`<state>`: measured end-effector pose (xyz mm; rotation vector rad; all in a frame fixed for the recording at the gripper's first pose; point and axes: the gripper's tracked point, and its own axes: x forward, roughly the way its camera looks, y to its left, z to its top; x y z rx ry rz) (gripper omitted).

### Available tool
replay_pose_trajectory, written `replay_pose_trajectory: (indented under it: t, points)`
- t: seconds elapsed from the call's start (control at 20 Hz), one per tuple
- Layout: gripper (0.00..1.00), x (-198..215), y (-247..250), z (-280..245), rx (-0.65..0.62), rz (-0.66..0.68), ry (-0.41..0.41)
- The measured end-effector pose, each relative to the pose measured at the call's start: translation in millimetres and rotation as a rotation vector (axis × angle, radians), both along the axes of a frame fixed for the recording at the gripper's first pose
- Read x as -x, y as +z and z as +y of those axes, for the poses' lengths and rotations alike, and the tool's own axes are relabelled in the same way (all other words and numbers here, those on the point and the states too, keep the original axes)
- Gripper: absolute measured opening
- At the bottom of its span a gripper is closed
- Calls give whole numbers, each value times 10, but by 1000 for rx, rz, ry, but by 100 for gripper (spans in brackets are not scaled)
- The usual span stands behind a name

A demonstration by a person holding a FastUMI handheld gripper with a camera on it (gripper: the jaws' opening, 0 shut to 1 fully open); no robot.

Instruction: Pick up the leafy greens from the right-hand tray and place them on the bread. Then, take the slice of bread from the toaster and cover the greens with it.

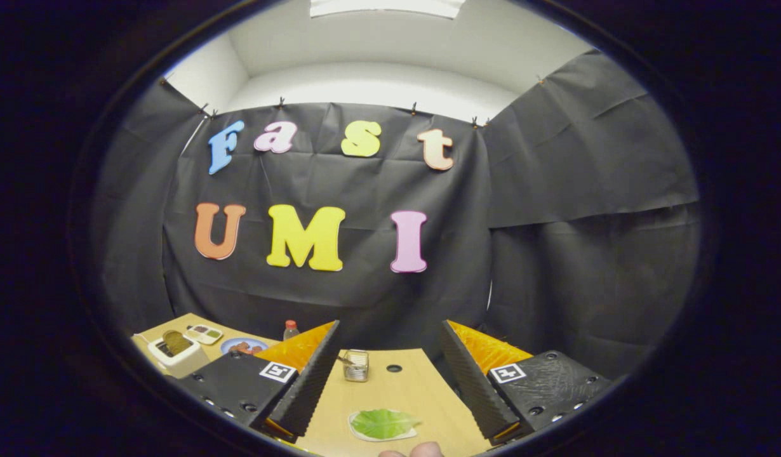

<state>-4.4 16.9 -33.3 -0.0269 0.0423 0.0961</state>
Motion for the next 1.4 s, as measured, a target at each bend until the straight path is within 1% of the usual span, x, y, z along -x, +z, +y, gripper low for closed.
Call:
replay_pose_trajectory:
  t: [0.1, 0.25, 0.35, 0.45, 0.65, 0.9, 1.05, 1.15, 1.3, 1.35, 1.4]
  points:
    - [95, -79, -156, -96, 6, 27, 13]
    - [95, -205, -521, -320, 11, 94, 30]
    - [95, -288, -888, -436, 7, 151, 54]
    - [95, -373, -1306, -489, -24, 227, 95]
    - [95, -618, -2133, -634, -76, 363, 119]
    - [96, -934, -2979, -632, -82, 485, 160]
    - [96, -1087, -3469, -634, -86, 590, 182]
    - [96, -1129, -3675, -631, -84, 643, 186]
    - [96, -1230, -3849, -537, -70, 672, 207]
    - [93, -1250, -3893, -506, -71, 688, 215]
    - [86, -1244, -3918, -461, -72, 704, 221]
